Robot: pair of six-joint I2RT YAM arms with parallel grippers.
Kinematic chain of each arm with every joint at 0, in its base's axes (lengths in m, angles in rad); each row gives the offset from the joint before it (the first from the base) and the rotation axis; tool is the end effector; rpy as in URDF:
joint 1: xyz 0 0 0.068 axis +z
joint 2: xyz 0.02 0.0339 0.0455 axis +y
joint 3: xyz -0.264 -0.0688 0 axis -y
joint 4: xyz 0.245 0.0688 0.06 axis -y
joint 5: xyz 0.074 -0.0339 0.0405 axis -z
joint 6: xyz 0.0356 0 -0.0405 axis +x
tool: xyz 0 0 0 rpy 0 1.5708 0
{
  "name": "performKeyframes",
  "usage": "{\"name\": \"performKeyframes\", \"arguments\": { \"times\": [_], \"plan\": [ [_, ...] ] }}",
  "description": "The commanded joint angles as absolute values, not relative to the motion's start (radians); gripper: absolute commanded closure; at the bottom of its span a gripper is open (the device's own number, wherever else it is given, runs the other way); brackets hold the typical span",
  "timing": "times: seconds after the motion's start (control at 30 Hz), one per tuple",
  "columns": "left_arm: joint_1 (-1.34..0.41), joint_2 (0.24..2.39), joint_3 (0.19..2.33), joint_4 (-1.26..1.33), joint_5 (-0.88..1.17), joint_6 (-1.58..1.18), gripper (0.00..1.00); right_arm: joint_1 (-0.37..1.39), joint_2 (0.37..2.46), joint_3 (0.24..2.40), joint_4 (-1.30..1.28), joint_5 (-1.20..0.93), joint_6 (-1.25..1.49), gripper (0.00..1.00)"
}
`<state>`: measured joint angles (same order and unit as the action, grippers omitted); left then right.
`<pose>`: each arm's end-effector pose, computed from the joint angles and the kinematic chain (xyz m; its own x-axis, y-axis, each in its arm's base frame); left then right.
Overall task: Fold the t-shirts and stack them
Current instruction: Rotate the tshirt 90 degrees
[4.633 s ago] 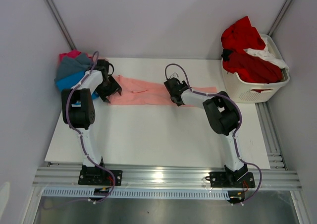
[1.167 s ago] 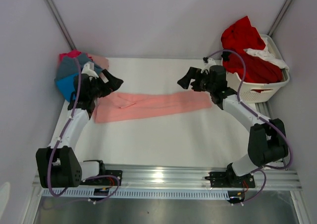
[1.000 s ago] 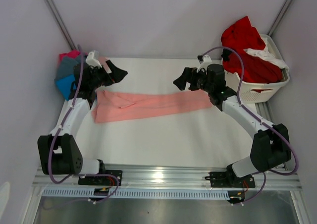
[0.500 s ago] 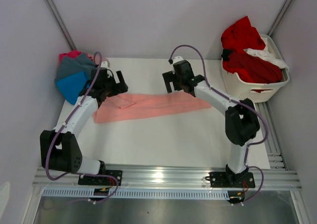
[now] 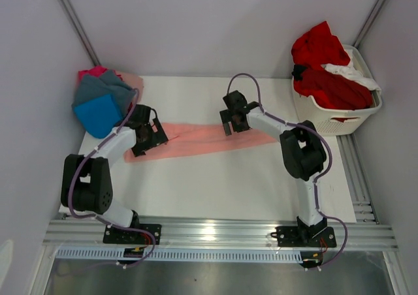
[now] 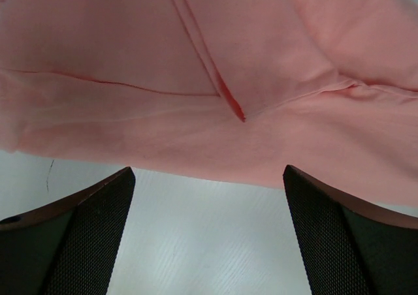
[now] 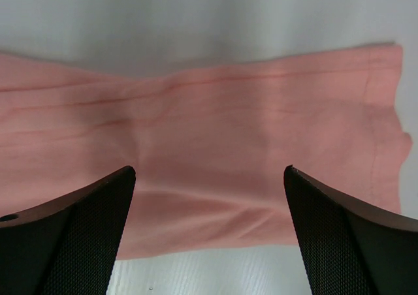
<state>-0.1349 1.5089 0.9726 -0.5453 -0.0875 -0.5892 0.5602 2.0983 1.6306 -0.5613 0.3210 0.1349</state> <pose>0.2941 -0.0368 0.2068 -0.7790 -0.4529 -0.4335 -0.4085 0.8912 -0.1970 0.3908 0.2318 0.1924 -0.7685 -0.3314 -0.5473 -0.2654 0.9435 -0.1985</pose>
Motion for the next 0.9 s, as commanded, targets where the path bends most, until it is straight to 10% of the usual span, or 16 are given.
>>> {"name": "performKeyframes", "arguments": {
  "times": [0.0, 0.87],
  "plan": [
    [-0.14, 1.561, 1.028, -0.607, -0.132, -0.638, 0.02, 0.546, 2.083, 1.545, -0.565, 0.328, 0.238, 0.0],
    [-0.064, 1.943, 1.397, -0.787, 0.06, -0.454, 0.48, 0.567, 1.803, 1.155, -0.534, 0.163, 0.367, 0.01]
  ]
}}
